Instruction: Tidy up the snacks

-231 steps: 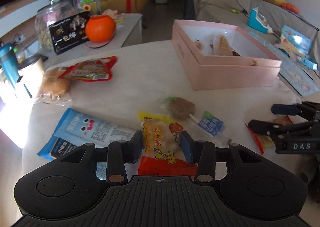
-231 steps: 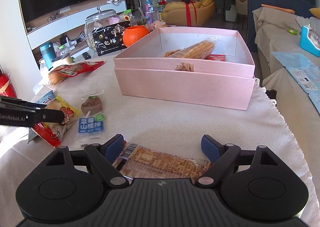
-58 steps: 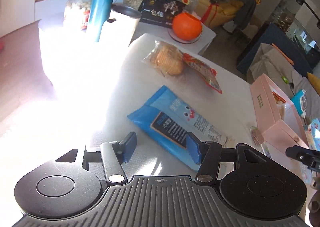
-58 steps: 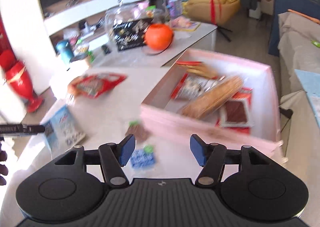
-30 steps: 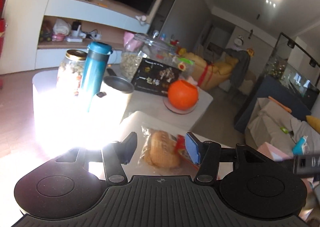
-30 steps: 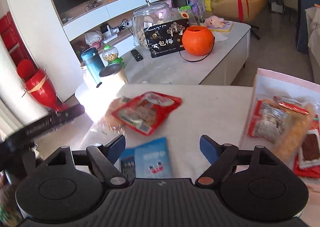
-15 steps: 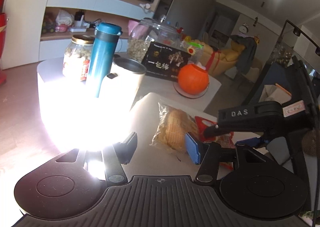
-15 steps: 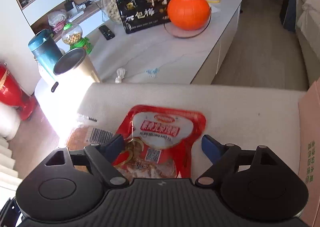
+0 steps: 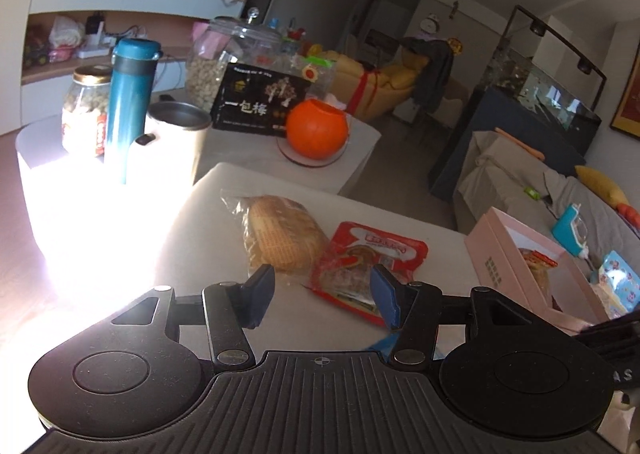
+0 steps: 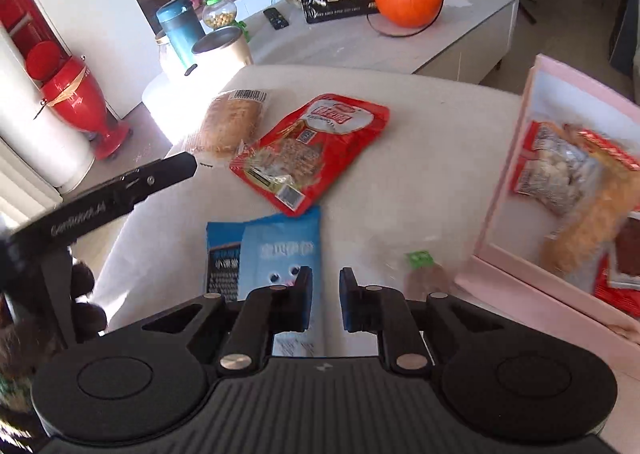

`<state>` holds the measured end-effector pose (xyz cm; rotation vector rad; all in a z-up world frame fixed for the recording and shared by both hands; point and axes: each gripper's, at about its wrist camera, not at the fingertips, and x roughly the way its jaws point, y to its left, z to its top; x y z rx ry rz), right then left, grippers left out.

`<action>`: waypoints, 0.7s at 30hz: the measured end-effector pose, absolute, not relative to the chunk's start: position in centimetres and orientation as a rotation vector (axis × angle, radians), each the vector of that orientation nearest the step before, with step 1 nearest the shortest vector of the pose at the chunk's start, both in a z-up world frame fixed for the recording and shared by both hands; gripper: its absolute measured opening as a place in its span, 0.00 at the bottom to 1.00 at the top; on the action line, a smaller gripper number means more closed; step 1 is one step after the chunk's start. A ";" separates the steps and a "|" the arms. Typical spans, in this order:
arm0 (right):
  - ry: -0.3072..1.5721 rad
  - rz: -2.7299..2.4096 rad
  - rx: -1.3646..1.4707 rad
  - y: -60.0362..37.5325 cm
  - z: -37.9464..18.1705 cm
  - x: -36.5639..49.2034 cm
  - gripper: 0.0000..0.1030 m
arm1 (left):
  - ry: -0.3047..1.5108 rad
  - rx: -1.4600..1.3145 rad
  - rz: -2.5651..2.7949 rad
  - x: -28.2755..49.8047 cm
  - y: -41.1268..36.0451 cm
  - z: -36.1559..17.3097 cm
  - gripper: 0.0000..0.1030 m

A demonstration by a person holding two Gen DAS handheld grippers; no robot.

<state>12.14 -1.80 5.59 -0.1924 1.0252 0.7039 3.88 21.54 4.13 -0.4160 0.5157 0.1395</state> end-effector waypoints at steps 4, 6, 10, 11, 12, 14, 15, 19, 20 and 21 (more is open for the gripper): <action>0.882 0.638 -0.270 -5.8 6.5 9.5 0.53 | 0.524 -0.443 0.263 6.2 23.8 5.8 0.56; 0.847 0.610 -0.265 -7.5 6.2 8.8 0.65 | 0.607 -0.457 0.255 8.7 24.7 5.5 0.56; 0.793 0.553 -0.239 -9.3 4.4 7.9 0.65 | 0.763 -0.357 0.257 13.4 24.2 3.8 0.61; 0.781 0.541 -0.237 -9.5 3.9 7.7 0.65 | 0.770 -0.314 0.244 14.2 23.8 3.5 0.66; 0.771 0.530 -0.234 -9.6 3.2 7.2 0.65 | 0.779 -0.290 0.237 14.7 23.5 3.2 0.66; 0.773 0.531 -0.225 -9.5 2.2 6.8 0.65 | 0.817 -0.270 0.247 15.7 23.3 2.7 0.68; 0.781 0.538 -0.218 -9.4 1.7 6.6 0.65 | 0.831 -0.261 0.245 16.2 23.3 2.4 0.68; 0.768 0.536 -0.210 -9.5 0.9 5.8 0.70 | 0.820 -0.246 0.229 15.6 23.0 2.4 0.60; 0.762 0.534 -0.213 -9.6 0.9 5.6 0.70 | 0.805 -0.274 0.213 14.5 22.9 2.8 0.58; 0.759 0.533 -0.212 -9.6 0.9 5.5 0.70 | 0.786 -0.297 0.192 13.4 22.8 3.0 0.57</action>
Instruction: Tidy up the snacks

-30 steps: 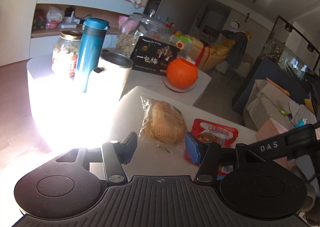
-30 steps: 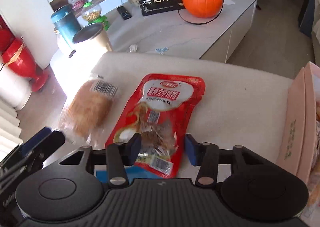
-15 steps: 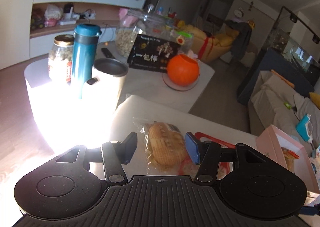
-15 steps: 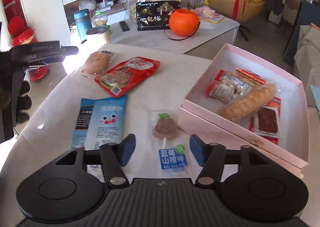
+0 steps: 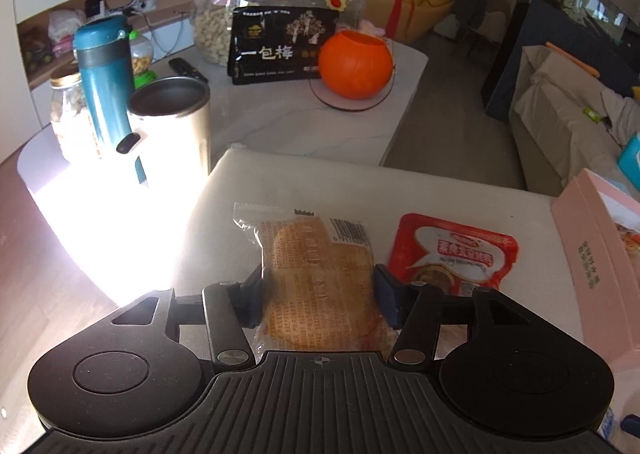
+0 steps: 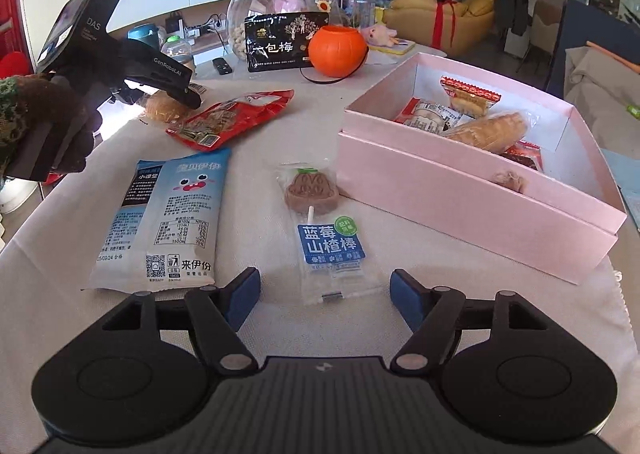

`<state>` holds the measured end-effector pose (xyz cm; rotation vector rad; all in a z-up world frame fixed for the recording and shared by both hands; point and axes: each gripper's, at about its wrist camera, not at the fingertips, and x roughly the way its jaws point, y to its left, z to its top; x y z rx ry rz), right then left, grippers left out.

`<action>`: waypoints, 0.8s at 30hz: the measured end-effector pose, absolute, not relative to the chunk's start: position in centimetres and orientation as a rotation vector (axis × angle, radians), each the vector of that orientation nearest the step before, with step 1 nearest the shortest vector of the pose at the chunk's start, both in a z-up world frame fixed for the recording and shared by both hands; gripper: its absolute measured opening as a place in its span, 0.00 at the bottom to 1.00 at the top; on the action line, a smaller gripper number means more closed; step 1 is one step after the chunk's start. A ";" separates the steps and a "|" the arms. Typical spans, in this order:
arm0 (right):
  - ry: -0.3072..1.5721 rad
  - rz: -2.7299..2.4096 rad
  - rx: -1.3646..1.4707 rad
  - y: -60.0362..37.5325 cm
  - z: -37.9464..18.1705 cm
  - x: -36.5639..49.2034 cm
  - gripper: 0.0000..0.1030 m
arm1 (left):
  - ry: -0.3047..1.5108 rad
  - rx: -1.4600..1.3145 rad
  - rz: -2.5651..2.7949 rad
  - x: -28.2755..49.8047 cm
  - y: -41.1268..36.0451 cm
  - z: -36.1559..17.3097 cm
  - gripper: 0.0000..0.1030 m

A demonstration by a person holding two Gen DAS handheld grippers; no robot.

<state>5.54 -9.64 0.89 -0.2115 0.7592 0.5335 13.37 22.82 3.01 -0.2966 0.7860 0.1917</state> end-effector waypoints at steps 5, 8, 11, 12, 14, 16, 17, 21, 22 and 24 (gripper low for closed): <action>0.755 0.534 -0.164 -10.8 1.4 5.0 0.70 | 0.743 -0.304 0.069 5.2 20.4 3.1 0.57; 0.752 0.571 -0.114 -10.7 2.5 5.1 0.70 | 0.737 -0.313 0.025 -0.1 18.6 2.6 0.56; 0.756 0.641 -0.101 -8.9 3.7 5.1 0.70 | 0.724 -0.307 0.042 -3.6 18.0 2.3 0.57; 0.762 0.677 -0.100 -8.0 4.0 5.1 0.71 | 0.718 -0.314 0.057 -4.3 18.1 2.2 0.57; 0.778 0.750 -0.101 -5.7 4.3 5.0 0.74 | 0.706 -0.349 0.086 -5.3 18.8 2.1 0.57; 0.798 0.796 -0.136 -3.2 3.9 5.2 0.76 | 0.696 -0.374 0.108 -5.7 19.0 2.1 0.57; 0.807 0.795 -0.158 -2.1 3.5 5.2 0.76 | 0.694 -0.376 0.115 -5.6 19.0 2.1 0.57; 0.838 0.766 -0.241 0.6 1.6 5.1 0.79 | 0.694 -0.368 0.101 -5.7 18.3 2.1 0.57; 0.830 0.769 -0.244 0.5 1.5 4.9 0.79 | 0.695 -0.367 0.093 -5.6 18.0 2.0 0.57; 0.833 0.771 -0.231 -0.7 1.7 4.4 0.77 | 0.696 -0.371 0.076 -5.4 17.4 2.0 0.57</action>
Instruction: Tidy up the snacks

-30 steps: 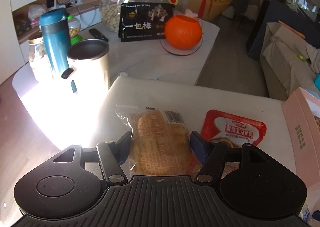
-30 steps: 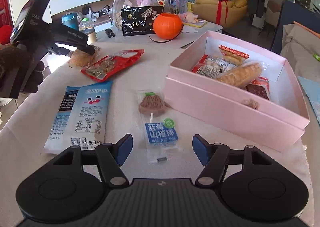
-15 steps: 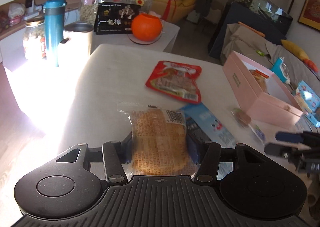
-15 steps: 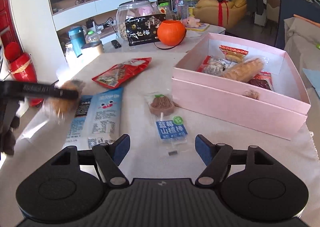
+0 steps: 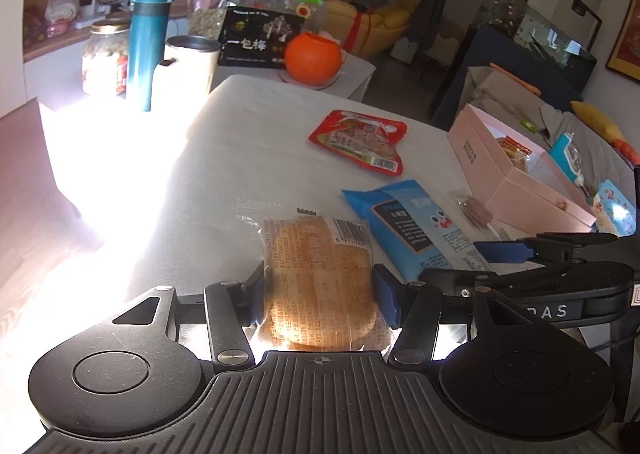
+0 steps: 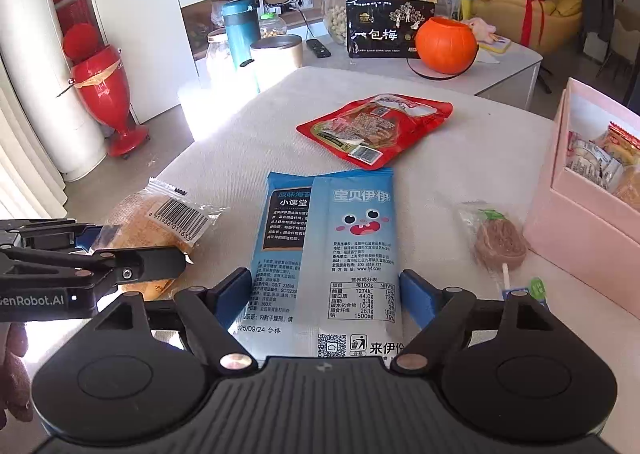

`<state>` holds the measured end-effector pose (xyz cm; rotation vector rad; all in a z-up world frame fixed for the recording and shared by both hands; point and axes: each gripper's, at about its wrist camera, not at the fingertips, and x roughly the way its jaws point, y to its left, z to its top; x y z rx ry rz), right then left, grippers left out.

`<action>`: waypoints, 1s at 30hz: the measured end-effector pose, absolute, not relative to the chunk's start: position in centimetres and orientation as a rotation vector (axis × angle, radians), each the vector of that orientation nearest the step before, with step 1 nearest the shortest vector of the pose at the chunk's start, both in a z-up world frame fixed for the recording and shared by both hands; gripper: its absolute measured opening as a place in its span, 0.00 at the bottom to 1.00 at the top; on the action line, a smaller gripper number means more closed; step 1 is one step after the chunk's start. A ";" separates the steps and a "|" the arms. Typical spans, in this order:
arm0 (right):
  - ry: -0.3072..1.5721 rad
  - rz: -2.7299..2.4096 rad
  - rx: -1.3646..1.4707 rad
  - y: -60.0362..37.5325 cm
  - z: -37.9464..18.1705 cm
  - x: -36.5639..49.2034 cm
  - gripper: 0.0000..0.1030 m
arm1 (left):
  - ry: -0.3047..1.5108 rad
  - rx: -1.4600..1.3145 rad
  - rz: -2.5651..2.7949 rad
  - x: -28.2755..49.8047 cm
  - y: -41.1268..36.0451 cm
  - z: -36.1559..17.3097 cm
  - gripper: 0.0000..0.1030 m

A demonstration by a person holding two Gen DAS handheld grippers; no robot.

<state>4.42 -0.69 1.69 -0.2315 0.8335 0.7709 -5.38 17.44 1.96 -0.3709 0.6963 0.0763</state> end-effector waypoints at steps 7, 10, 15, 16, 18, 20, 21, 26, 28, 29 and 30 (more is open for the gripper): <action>0.835 0.713 -0.279 -8.0 2.4 2.1 0.77 | 0.716 -0.354 -0.077 -2.0 12.7 1.5 0.57; 0.877 0.705 -0.272 -10.8 2.8 1.5 0.79 | 0.710 -0.321 -0.141 0.6 10.0 1.3 0.57; 0.900 0.738 -0.173 -14.2 4.7 1.2 0.79 | 0.669 -0.234 -0.139 2.6 7.4 0.6 0.57; 0.869 0.714 -0.175 -14.4 5.3 1.3 0.79 | 0.658 -0.220 -0.140 2.6 7.3 0.4 0.58; 0.813 0.662 -0.187 -14.6 6.0 2.0 0.79 | 0.638 -0.210 -0.149 2.3 7.2 0.2 0.58; 0.782 0.594 -0.207 -14.3 5.9 3.5 0.79 | 0.635 -0.218 -0.156 2.2 7.4 0.1 0.58; 0.782 0.572 -0.218 -13.9 5.7 4.5 0.79 | 0.633 -0.220 -0.159 2.1 7.4 0.1 0.58; 0.786 0.466 -0.202 -12.2 4.0 9.6 0.79 | 0.636 -0.197 -0.177 1.9 7.2 0.1 0.58; 0.831 0.457 -0.129 -12.0 3.6 11.7 0.79 | 0.641 -0.193 -0.183 1.7 7.3 0.1 0.58; 0.865 0.479 -0.073 -12.1 3.4 12.6 0.79 | 0.643 -0.192 -0.185 1.7 7.2 0.1 0.58; 0.894 0.497 -0.016 -12.0 3.1 13.4 0.79 | 0.645 -0.189 -0.186 1.6 7.2 0.1 0.58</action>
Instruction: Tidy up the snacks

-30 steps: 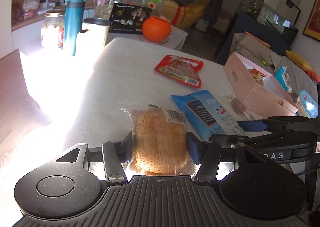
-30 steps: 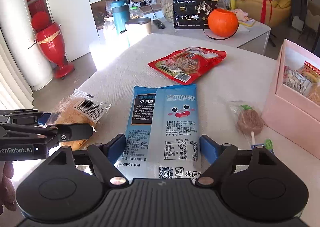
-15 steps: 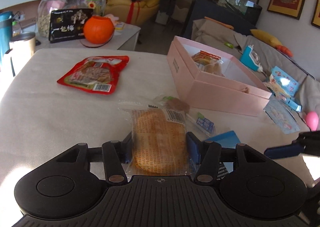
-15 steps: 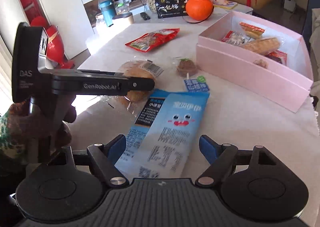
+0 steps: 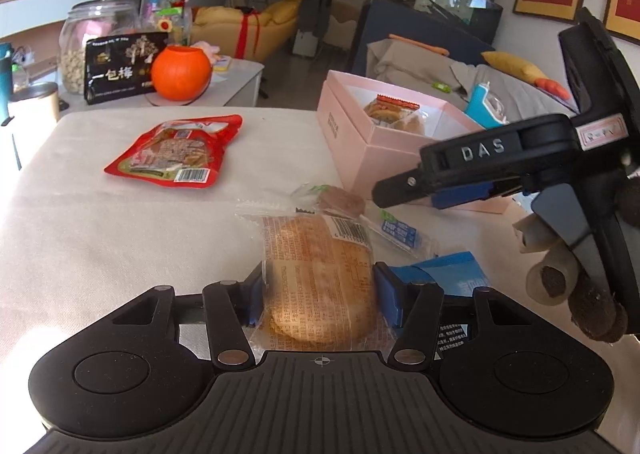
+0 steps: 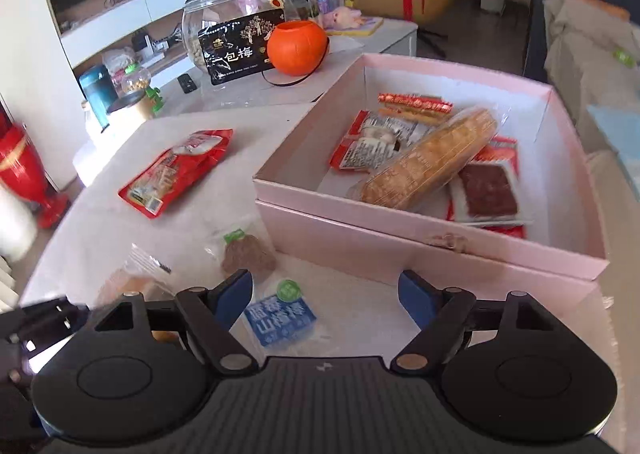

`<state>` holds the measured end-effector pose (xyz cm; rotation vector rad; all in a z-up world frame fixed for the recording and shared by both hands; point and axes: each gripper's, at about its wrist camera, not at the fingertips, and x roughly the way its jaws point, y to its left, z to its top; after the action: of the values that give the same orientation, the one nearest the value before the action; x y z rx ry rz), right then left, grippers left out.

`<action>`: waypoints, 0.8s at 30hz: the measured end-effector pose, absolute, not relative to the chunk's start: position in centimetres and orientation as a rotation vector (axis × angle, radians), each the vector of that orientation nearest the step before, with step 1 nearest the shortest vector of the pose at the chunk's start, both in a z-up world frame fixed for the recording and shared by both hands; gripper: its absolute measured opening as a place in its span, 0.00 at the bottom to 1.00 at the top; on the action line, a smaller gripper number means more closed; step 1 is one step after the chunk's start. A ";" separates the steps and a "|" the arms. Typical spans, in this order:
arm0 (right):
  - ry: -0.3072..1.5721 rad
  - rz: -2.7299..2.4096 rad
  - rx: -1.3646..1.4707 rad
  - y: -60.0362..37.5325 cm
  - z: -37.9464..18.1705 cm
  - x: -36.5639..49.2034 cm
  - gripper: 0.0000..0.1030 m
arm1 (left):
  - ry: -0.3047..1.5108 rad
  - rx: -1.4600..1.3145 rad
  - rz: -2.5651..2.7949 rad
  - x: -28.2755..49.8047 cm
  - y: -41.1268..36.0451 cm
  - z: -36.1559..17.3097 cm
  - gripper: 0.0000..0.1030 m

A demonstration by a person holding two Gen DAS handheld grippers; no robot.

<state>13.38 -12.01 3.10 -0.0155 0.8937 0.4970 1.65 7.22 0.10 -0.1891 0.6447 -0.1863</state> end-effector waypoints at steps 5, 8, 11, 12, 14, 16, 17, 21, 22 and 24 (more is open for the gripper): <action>0.955 0.535 0.074 -10.2 1.8 14.4 0.80 | 0.653 -0.177 -0.194 1.4 7.1 0.1 0.58; 0.934 0.563 -0.028 -7.8 1.7 13.6 0.77 | 0.654 -0.182 -0.197 1.3 7.1 0.1 0.58; 0.890 0.539 -0.226 -5.2 1.7 12.0 0.55 | 0.655 -0.188 -0.201 1.3 7.2 0.0 0.58; 0.866 0.535 -0.291 -4.7 1.8 11.5 0.49 | 0.655 -0.190 -0.203 1.3 7.2 0.0 0.58; 0.867 0.537 -0.309 -4.8 2.1 11.1 0.41 | 0.656 -0.194 -0.207 1.3 7.3 0.0 0.58; 0.881 0.533 -0.295 -6.1 2.4 11.0 0.39 | 0.657 -0.210 -0.210 1.3 7.7 0.0 0.58; 0.887 0.533 -0.291 -6.8 2.4 10.7 0.39 | 0.658 -0.222 -0.211 1.4 7.9 0.0 0.57; 0.874 0.490 -0.333 -9.6 2.4 8.8 0.36 | 0.655 -0.254 -0.200 1.3 8.4 -0.1 0.57; 0.874 0.484 -0.334 -10.3 2.4 8.4 0.36 | 0.653 -0.254 -0.196 1.3 8.4 -0.1 0.57; 0.873 0.469 -0.325 -11.8 2.4 7.7 0.37 | 0.649 -0.248 -0.193 1.4 8.3 -0.2 0.57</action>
<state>7.72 -11.80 2.44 -0.3254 0.8734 0.4689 1.36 8.33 -0.18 -0.2484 0.6493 -0.1933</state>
